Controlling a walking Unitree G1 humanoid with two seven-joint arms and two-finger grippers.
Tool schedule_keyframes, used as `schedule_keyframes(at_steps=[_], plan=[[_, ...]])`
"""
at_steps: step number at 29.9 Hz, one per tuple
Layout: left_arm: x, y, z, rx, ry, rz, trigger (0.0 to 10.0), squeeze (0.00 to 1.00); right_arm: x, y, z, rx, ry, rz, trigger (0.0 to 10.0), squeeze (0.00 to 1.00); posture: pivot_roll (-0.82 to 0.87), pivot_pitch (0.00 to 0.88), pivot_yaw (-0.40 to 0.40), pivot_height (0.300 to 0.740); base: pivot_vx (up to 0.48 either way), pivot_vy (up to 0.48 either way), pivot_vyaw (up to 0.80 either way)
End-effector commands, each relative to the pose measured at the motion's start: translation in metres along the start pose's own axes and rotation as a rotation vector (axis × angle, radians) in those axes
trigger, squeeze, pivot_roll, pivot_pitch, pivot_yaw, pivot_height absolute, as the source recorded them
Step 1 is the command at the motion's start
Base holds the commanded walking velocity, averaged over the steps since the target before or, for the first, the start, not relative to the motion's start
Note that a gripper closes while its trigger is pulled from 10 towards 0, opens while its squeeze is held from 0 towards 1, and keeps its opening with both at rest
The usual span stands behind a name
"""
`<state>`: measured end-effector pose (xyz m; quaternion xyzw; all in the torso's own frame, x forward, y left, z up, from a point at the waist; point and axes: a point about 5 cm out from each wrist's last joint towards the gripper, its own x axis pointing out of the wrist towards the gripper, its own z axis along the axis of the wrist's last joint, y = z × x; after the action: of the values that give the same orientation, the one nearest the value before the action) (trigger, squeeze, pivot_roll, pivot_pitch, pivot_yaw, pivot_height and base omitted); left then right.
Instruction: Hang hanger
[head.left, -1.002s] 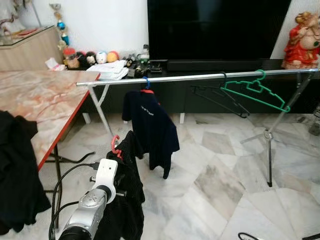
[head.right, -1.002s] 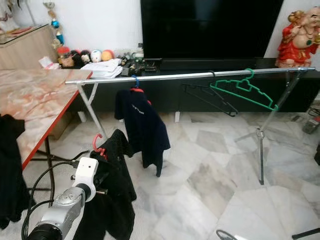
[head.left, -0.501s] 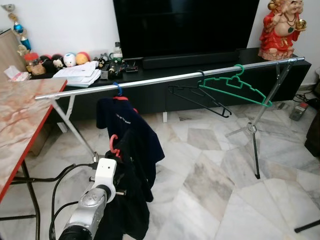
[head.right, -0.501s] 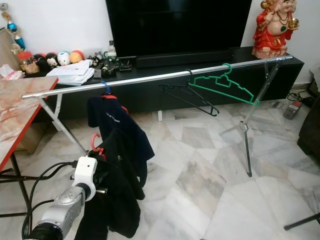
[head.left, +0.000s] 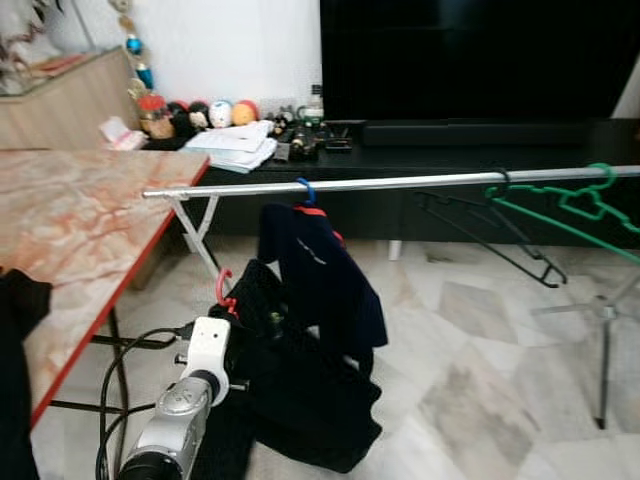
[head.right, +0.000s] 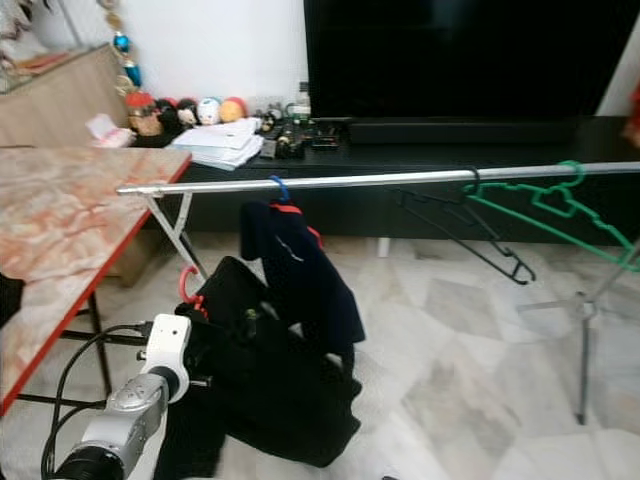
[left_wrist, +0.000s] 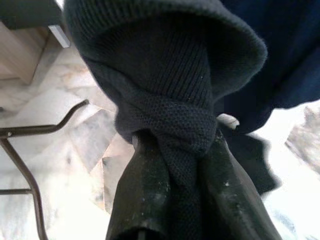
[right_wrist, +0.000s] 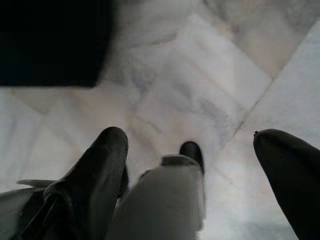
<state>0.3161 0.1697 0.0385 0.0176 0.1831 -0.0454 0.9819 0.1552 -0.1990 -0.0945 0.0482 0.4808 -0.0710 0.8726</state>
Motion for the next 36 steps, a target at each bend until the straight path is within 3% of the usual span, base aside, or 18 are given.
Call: schedule_keyframes(at_steps=[1, 7, 36], plan=[[0.0007, 0.0008, 0.0089, 0.038, -0.044, 0.002, 10.0, 0.00, -0.0009, 0.0044, -0.0081, 0.003, 0.026, 0.012, 10.0, 0.00, -0.10, 0.000, 0.081, 0.740, 0.000, -0.480, 0.00], [0.0011, -0.0007, 0.0083, 0.044, -0.040, 0.001, 10.0, 0.00, -0.0009, 0.0052, -0.0086, -0.062, 0.036, 0.023, 10.0, 0.00, -0.10, 0.000, 0.079, 0.740, 0.000, 0.000, 0.00], [0.0018, -0.0047, 0.0089, 0.039, -0.039, -0.002, 10.0, 0.00, -0.0003, 0.0064, -0.0063, -0.122, 0.038, 0.037, 10.0, 0.00, -0.09, 0.000, 0.082, 0.740, 0.000, -0.480, 0.00]])
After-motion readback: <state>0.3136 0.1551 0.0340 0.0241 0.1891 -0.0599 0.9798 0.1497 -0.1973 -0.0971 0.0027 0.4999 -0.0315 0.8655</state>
